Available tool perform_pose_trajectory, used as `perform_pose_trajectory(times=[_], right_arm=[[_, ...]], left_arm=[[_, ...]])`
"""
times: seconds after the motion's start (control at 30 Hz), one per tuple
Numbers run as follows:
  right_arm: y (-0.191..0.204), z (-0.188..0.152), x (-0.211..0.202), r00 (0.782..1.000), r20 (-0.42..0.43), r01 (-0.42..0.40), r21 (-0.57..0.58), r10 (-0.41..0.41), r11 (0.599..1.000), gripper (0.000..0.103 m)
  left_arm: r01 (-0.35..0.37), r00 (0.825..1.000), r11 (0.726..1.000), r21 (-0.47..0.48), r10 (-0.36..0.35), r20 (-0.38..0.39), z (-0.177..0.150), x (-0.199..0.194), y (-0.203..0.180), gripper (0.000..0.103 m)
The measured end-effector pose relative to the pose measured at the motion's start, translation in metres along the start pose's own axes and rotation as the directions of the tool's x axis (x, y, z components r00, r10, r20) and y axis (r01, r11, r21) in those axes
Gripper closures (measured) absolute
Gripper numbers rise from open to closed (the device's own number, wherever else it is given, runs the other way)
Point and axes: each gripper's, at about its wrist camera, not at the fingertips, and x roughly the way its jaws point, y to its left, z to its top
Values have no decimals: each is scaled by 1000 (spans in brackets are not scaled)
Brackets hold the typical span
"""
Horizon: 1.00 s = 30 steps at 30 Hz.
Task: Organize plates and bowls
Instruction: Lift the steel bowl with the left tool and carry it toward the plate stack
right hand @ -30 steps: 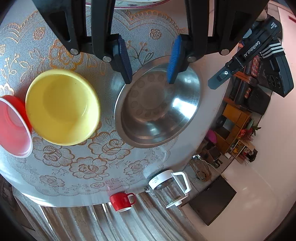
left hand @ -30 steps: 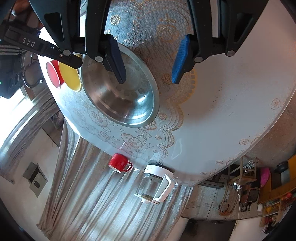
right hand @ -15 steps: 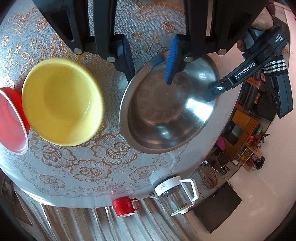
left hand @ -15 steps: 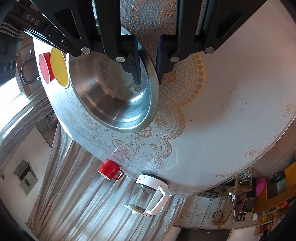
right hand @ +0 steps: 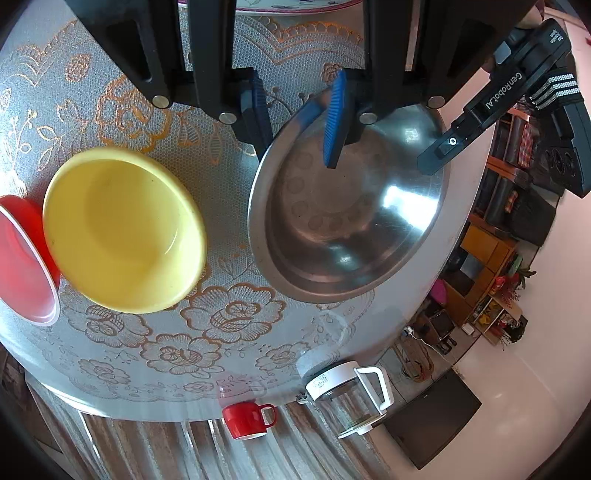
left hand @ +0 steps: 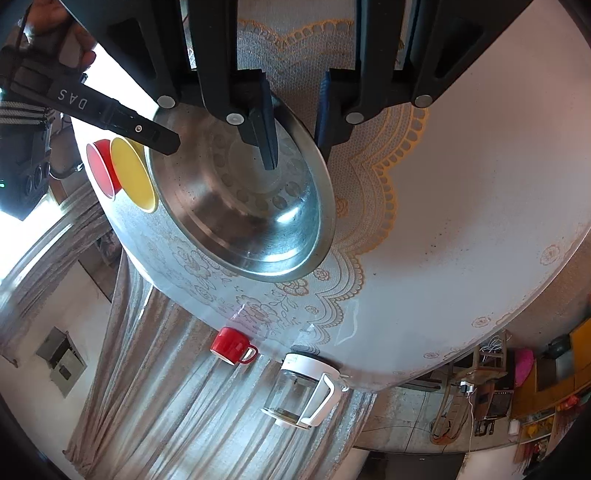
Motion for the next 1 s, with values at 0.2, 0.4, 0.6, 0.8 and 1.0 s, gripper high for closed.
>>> perform_pose_trajectory(times=[0.2,0.4,0.6,0.8,1.0], right_arm=[[-3,-3,-1,1000,-7,-11,14,11,1000,74],[-2,-3,-2,1000,11,-22,20,22,1000,72],[-2,-4,-2,999,25,-43,31,42,999,69],[-2,-5,2,997,14,-70,20,70,997,69],[-4,-7,4,996,6,-92,33,92,995,69]], left_arm=[[-11,1000,1000,13,11,-13,-9,-9,-1,78],[-33,999,999,31,32,13,-6,-7,2,77],[-54,999,998,36,54,0,3,7,0,70],[-108,994,989,100,108,2,9,19,-9,70],[-126,992,986,113,128,-8,7,24,-8,76]])
